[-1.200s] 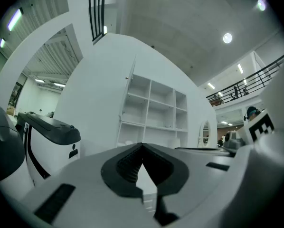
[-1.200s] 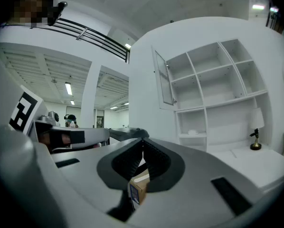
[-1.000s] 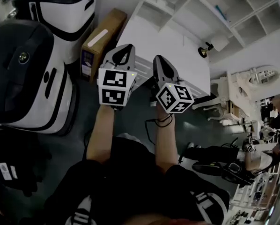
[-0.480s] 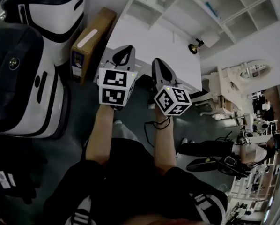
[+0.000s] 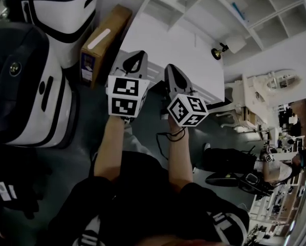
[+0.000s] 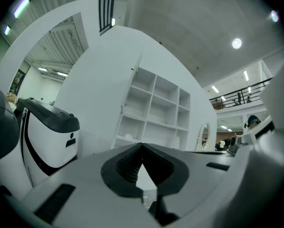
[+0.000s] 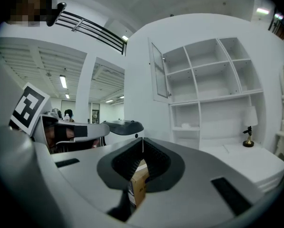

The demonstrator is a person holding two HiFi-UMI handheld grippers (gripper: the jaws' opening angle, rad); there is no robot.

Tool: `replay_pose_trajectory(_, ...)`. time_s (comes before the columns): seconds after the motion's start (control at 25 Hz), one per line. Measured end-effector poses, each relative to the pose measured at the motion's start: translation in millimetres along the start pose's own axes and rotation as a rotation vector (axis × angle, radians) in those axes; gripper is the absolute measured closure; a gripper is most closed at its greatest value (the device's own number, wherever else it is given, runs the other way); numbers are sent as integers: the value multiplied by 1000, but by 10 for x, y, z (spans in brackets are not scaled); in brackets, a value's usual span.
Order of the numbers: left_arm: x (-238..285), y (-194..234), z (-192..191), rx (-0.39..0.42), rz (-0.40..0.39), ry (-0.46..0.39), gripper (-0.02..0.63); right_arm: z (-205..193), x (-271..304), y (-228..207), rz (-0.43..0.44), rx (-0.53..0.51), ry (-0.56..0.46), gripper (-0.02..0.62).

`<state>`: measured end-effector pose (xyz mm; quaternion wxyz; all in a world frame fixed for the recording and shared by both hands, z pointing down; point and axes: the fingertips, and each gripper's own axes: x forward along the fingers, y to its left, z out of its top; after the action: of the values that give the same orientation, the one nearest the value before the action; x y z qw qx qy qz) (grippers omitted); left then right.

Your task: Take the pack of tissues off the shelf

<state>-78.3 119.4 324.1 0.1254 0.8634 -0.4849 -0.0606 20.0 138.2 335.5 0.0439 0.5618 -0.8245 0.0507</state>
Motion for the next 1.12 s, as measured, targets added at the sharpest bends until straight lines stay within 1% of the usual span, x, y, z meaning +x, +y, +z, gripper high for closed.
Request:
replay_pose_trajectory(0.08,9,29,-24,7,9,11,598,-32,62,33,15,4,9,572)
replay_pose_trajectory(0.2,28,35,-55,10,-5,10,598,-119,114,73,26,9,13,572)
replay_pose_trajectory(0.32,40,33,-102,18,-10,19,598,-182,105,22,16,27,15,572)
replay_pose_trajectory(0.52,167,-2,-198,27,-25,49,598,-138,105,-170,-8,51,-8,572)
replay_pose_trajectory(0.72,277,129,-275,30,10,72,598,-162,197,-305,-10,67,-8,572)
replay_pose_trajectory(0.92,394,285,-301,40,43,95,598,-128,405,-287,20,64,1,572)
replay_pose_trajectory(1.12,581,461,-391,22,50,113,598,-258,689,-301,43,71,34,572)
